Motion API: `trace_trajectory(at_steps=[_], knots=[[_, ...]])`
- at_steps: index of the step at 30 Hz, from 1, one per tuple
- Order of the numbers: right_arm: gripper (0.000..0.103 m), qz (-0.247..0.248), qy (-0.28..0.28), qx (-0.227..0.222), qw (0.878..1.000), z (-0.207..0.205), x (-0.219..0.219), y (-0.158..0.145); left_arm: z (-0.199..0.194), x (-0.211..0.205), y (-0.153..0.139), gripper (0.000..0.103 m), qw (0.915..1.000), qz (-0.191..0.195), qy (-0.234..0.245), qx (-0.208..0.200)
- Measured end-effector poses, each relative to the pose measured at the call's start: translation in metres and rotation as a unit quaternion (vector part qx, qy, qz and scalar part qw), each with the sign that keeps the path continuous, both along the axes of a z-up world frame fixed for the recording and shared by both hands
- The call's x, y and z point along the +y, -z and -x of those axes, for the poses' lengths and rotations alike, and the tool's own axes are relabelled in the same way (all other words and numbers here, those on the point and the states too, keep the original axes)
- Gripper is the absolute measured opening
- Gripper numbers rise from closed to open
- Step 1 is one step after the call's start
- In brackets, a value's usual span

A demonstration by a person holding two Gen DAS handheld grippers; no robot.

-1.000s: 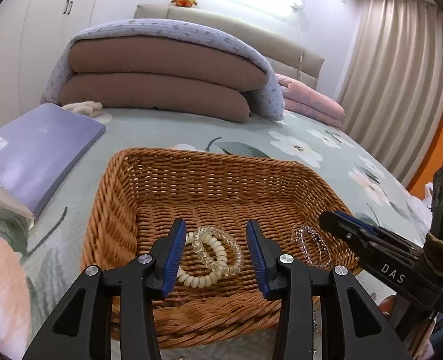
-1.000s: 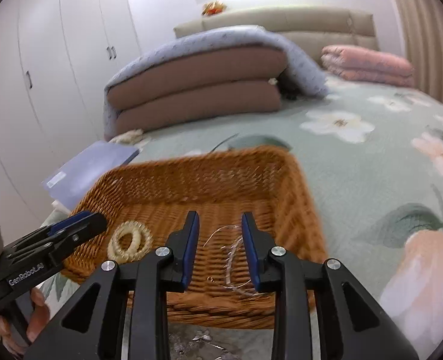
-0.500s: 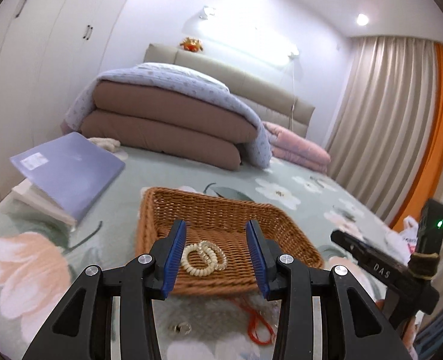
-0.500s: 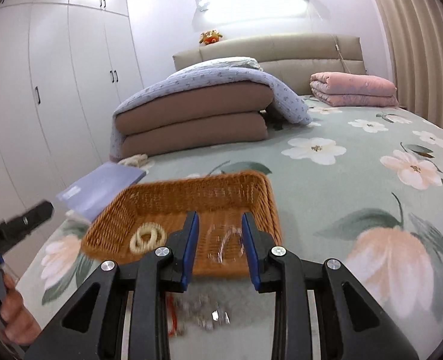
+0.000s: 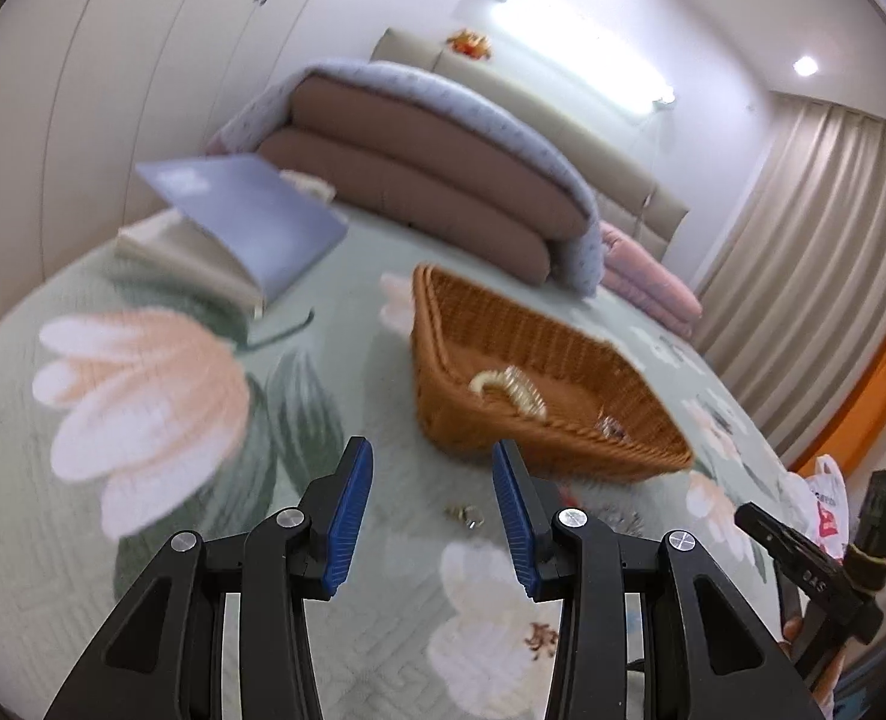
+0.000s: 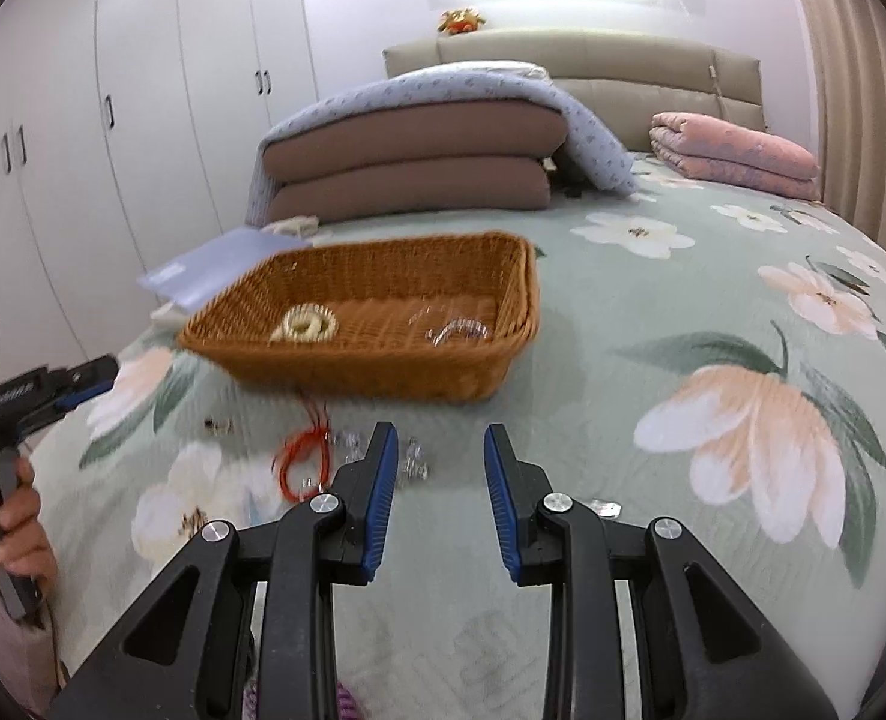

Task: Organize jewelry
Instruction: 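Move both tools back to the jewelry and close the left gripper on the square pendant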

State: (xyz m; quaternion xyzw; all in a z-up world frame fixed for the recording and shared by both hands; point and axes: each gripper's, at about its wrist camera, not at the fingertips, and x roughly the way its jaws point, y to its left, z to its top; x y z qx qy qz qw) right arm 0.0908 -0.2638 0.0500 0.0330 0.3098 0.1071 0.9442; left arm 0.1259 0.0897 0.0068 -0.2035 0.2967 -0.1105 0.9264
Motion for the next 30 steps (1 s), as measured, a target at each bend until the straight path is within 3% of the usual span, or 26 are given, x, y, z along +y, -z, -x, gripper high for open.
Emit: trace_trajectory(at_steps=[11,17,24,30], knots=[[0.032,0.021,-0.081,0.041,0.996,-0.005,0.04,0.023,-0.014,-0.026,0.022,0.043,0.9984,-0.031,0.023,0.04],[0.032,0.0,-0.135,0.096,0.986,-0.021,0.058,0.04,-0.024,-0.038,0.032,0.043,0.9961,-0.036,0.046,0.066],[0.032,0.03,-0.135,0.117,0.983,-0.037,0.079,0.051,-0.039,-0.055,0.048,0.043,0.9904,-0.036,0.086,0.102],[0.032,0.058,-0.123,0.121,0.983,-0.044,0.088,0.057,-0.041,-0.062,0.05,0.043,0.9898,-0.051,0.086,0.101]])
